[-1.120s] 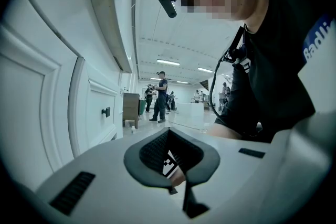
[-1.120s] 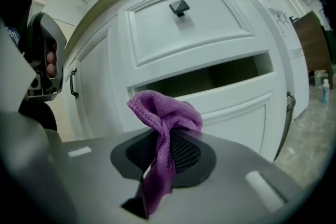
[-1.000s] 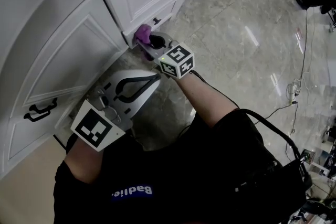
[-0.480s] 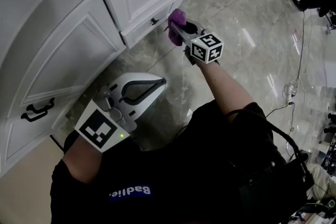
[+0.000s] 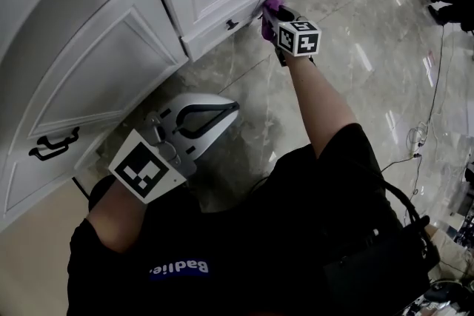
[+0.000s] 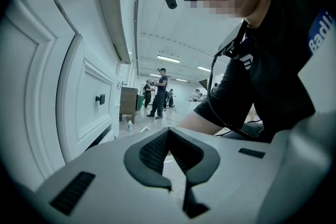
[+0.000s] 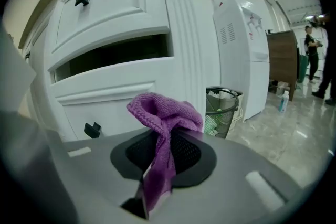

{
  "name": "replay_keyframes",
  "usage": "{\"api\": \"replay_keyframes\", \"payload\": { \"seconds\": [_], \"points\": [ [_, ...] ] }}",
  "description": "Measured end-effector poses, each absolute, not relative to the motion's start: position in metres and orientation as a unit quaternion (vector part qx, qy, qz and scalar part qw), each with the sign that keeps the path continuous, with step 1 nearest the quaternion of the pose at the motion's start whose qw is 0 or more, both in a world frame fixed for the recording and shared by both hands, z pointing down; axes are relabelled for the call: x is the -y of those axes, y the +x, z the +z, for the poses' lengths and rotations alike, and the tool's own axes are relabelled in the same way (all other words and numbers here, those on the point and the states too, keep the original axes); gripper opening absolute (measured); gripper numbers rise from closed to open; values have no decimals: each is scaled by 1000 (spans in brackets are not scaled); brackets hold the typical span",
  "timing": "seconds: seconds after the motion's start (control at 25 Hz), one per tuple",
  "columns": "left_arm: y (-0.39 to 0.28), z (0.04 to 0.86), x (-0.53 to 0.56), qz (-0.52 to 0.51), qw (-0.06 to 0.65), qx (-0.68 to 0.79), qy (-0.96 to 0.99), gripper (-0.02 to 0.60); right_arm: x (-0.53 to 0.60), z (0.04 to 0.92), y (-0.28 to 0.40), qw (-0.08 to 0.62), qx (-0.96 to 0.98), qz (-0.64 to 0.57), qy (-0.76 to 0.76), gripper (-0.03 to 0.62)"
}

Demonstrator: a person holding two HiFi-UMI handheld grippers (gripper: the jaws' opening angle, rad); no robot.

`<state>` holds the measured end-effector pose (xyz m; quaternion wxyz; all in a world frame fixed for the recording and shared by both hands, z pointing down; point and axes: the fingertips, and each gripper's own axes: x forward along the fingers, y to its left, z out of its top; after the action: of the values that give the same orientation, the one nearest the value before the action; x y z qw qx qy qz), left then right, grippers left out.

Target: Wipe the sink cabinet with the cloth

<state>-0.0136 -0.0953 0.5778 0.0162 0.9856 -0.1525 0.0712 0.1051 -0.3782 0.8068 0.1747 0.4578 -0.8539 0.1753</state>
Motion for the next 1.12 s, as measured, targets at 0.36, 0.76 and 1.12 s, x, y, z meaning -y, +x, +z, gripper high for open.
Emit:
{"api": "replay_keyframes", "payload": {
  "seconds": [0.36,0.76,1.12],
  "points": [
    [-6,568,86,56,9,137,989,0,310,850,8,178,884,214,375,57],
    [5,562,77,43,0,109,993,0,230,831,-80,143,915,235,295,55],
    [5,553,74,35,-6,105,994,0,218,806,-70,136,936,209,247,57]
  ]
}}
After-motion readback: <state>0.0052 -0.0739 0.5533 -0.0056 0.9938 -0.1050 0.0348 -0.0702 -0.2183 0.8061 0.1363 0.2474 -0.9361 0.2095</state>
